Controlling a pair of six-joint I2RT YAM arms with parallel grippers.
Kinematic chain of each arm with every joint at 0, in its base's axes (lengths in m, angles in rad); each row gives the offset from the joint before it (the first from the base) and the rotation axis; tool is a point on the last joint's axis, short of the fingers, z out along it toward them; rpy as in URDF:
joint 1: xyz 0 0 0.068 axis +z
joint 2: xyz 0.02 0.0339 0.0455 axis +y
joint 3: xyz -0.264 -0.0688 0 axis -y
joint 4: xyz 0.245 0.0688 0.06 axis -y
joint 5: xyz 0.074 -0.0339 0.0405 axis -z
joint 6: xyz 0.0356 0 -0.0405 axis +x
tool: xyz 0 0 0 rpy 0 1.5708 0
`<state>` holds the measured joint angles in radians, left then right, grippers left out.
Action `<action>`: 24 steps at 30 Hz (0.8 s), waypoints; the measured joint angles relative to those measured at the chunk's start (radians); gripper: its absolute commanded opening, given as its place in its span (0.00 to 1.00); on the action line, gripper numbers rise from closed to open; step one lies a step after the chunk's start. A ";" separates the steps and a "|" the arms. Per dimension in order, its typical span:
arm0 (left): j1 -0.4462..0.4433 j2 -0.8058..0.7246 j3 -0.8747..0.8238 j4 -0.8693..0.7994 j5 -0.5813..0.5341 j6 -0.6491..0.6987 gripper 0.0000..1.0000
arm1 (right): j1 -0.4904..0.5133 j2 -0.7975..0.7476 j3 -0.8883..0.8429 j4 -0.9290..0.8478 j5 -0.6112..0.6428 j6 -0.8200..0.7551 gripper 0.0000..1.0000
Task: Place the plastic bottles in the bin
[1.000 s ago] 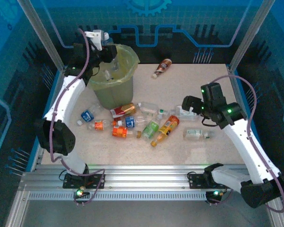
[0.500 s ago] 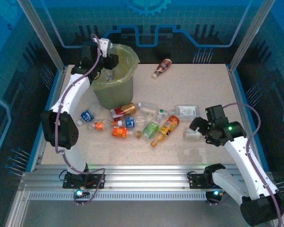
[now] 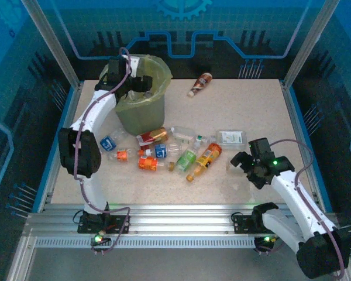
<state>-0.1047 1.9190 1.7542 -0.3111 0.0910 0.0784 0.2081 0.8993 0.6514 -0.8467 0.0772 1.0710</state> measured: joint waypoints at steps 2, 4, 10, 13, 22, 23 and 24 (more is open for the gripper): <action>0.000 0.000 0.010 0.000 0.001 -0.001 0.95 | 0.000 0.012 -0.017 0.027 0.000 0.014 1.00; 0.000 0.000 0.019 0.000 0.004 -0.011 0.97 | 0.000 0.024 -0.031 0.057 0.000 0.032 1.00; 0.000 -0.014 0.024 -0.019 0.011 -0.048 0.99 | 0.000 0.040 -0.040 0.102 0.017 0.068 1.00; 0.000 -0.045 0.023 -0.029 0.011 -0.064 0.99 | 0.000 0.040 -0.043 0.116 0.031 0.084 1.00; 0.000 -0.278 -0.081 -0.008 0.010 -0.153 0.99 | -0.002 0.045 -0.076 0.183 0.056 0.147 1.00; 0.000 -0.301 -0.101 0.010 0.010 -0.165 0.99 | -0.002 0.048 -0.076 0.190 0.061 0.153 1.00; 0.000 -0.327 -0.133 0.028 0.010 -0.182 0.99 | -0.003 0.055 -0.076 0.198 0.066 0.157 1.00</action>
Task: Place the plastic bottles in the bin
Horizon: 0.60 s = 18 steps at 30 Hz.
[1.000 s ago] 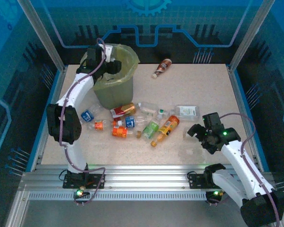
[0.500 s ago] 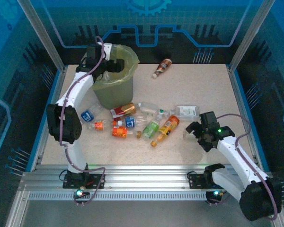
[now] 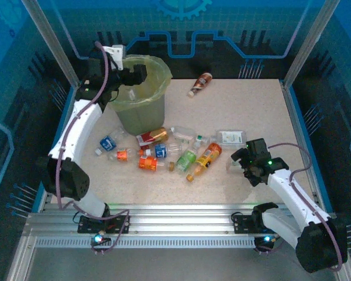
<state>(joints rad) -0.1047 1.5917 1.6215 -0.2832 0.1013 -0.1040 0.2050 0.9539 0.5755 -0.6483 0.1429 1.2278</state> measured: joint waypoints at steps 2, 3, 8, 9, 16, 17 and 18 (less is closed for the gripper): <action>0.000 -0.056 -0.071 0.008 0.000 -0.035 0.99 | -0.004 0.020 0.000 0.016 0.008 0.003 1.00; 0.000 -0.079 -0.100 0.010 0.000 -0.055 0.99 | -0.006 0.032 0.000 0.022 0.010 0.004 1.00; 0.000 -0.177 -0.233 0.039 0.002 -0.153 0.99 | -0.010 0.080 0.000 0.047 0.012 0.003 1.00; 0.000 -0.188 -0.244 0.039 0.004 -0.164 0.99 | -0.010 0.086 0.000 0.049 0.012 0.003 1.00; 0.000 -0.337 -0.375 0.090 0.005 -0.260 0.99 | -0.010 0.154 0.003 0.090 0.014 -0.010 1.00; 0.000 -0.350 -0.380 0.095 0.005 -0.265 0.99 | -0.010 0.167 0.008 0.094 0.014 -0.018 1.00; 0.000 -0.359 -0.381 0.096 0.005 -0.269 0.99 | -0.010 0.176 0.011 0.098 0.014 -0.024 1.00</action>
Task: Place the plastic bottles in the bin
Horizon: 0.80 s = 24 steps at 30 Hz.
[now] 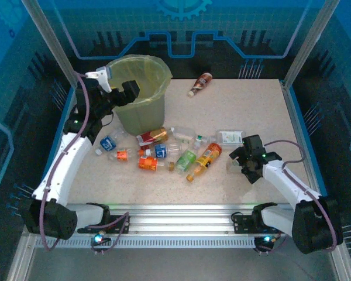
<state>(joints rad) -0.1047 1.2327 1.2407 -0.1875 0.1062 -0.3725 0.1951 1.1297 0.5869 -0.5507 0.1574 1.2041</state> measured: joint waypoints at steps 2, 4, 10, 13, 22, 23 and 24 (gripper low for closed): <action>0.000 -0.011 0.000 0.006 0.003 -0.010 0.99 | 0.000 0.026 0.013 0.004 0.000 -0.018 1.00; 0.000 -0.015 0.000 0.010 0.006 -0.020 0.99 | 0.000 0.048 0.022 0.010 0.001 -0.032 1.00; 0.000 -0.015 -0.020 0.020 0.026 -0.049 0.99 | 0.000 0.118 0.037 0.027 -0.001 -0.101 0.97; 0.000 -0.015 -0.021 0.029 0.036 -0.064 0.99 | 0.000 0.151 0.050 0.029 -0.008 -0.144 0.92; 0.000 -0.015 -0.021 0.063 0.057 -0.097 0.99 | 0.011 0.255 0.109 0.017 -0.024 -0.278 0.80; 0.000 -0.015 -0.021 0.063 0.059 -0.100 0.99 | 0.016 0.261 0.114 0.014 -0.022 -0.287 0.82; 0.000 -0.015 -0.021 0.064 0.060 -0.101 0.99 | 0.027 0.275 0.122 0.008 -0.023 -0.298 0.84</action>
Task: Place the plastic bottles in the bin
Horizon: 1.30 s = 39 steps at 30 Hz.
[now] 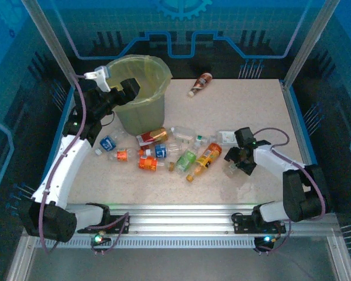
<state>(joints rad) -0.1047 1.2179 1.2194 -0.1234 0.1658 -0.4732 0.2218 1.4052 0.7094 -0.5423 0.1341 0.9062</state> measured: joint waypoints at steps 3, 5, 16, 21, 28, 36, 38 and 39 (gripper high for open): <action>0.000 0.000 0.000 0.001 0.001 0.000 0.99 | 0.046 0.039 0.023 -0.035 0.016 -0.027 0.90; 0.000 0.000 0.000 0.002 0.005 0.000 0.99 | 0.084 0.060 0.037 -0.062 0.027 -0.036 0.91; 0.000 0.007 -0.001 0.003 0.016 -0.018 0.99 | 0.156 0.074 0.064 -0.123 0.083 -0.040 0.86; 0.000 0.008 -0.007 0.006 0.018 -0.023 0.99 | 0.156 0.074 0.060 -0.122 0.102 -0.035 0.76; 0.000 0.008 -0.007 0.006 0.027 -0.026 0.99 | 0.157 0.069 0.051 -0.119 0.134 -0.033 0.54; -0.003 0.008 -0.007 0.010 0.042 -0.027 0.99 | 0.158 -0.034 0.037 -0.176 0.200 -0.036 0.43; -0.006 0.008 -0.007 0.010 0.042 -0.027 0.99 | 0.158 -0.080 0.037 -0.193 0.215 -0.037 0.41; -0.009 0.008 -0.007 0.010 0.043 -0.027 0.99 | 0.161 -0.108 0.037 -0.204 0.226 -0.040 0.41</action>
<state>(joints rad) -0.1139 1.2259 1.2125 -0.1135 0.2092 -0.5003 0.3828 1.2972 0.7467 -0.7467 0.3603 0.8661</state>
